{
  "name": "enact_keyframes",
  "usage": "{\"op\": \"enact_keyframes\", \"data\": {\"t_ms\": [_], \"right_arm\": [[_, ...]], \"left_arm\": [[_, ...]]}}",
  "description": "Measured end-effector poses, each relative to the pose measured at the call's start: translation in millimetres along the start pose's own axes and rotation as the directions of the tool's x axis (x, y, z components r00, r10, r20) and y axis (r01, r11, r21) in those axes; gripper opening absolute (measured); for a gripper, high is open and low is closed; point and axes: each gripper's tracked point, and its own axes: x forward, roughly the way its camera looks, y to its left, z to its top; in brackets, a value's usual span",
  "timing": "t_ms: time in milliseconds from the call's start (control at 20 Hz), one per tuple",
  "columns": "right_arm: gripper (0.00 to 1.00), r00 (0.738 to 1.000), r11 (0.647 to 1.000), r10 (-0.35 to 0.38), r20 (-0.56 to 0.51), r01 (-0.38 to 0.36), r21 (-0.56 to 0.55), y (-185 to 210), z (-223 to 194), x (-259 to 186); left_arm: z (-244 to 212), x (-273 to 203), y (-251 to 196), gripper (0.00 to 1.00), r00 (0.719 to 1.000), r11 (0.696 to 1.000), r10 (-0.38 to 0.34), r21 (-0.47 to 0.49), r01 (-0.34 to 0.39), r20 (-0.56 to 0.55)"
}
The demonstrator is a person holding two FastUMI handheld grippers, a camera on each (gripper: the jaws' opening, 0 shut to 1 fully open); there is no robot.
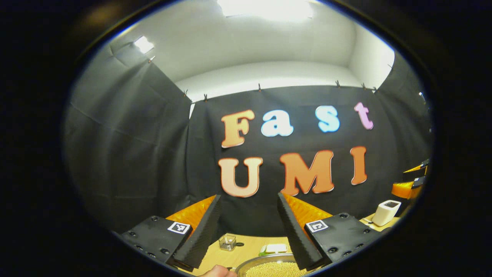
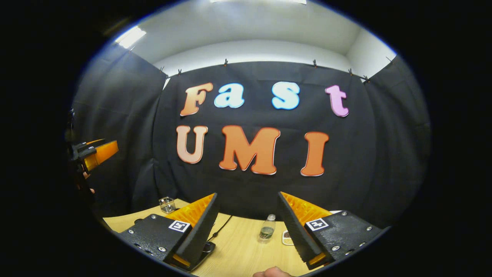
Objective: First push the handle of the pot to place it horizontally, then grasp the pot with both hands and set it on the induction cooktop.
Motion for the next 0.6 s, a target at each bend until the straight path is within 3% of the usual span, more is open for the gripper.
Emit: {"op": "enact_keyframes", "data": {"t_ms": [150, 300, 350, 600], "right_arm": [[0.98, 0.993, 0.998, -0.044, 0.108, 0.047, -0.033, -29.2, 47.6, -22.3], [0.90, 0.977, 0.994, -0.070, 0.202, 0.087, -0.072, -47.5, 90.2, -44.1], [0.97, 0.973, 0.991, -0.086, 0.215, 0.106, -0.081, -54.0, 98.0, -49.5], [0.97, 0.966, 0.994, -0.087, 0.243, 0.102, -0.050, -67.1, 128.4, -75.3]], "left_arm": [[53.4, -7.0, -10.1, 0.97, 0.995, 0.999, -0.031, -0.021, 0.033, 0.090], [91.8, -23.4, -13.4, 0.97, 0.986, 0.997, -0.056, -0.043, 0.063, 0.155], [103.0, -26.6, -10.7, 0.96, 0.984, 0.996, -0.058, -0.057, 0.069, 0.169], [146.3, -26.6, 6.4, 0.93, 0.977, 0.995, -0.034, -0.085, 0.052, 0.209]]}}
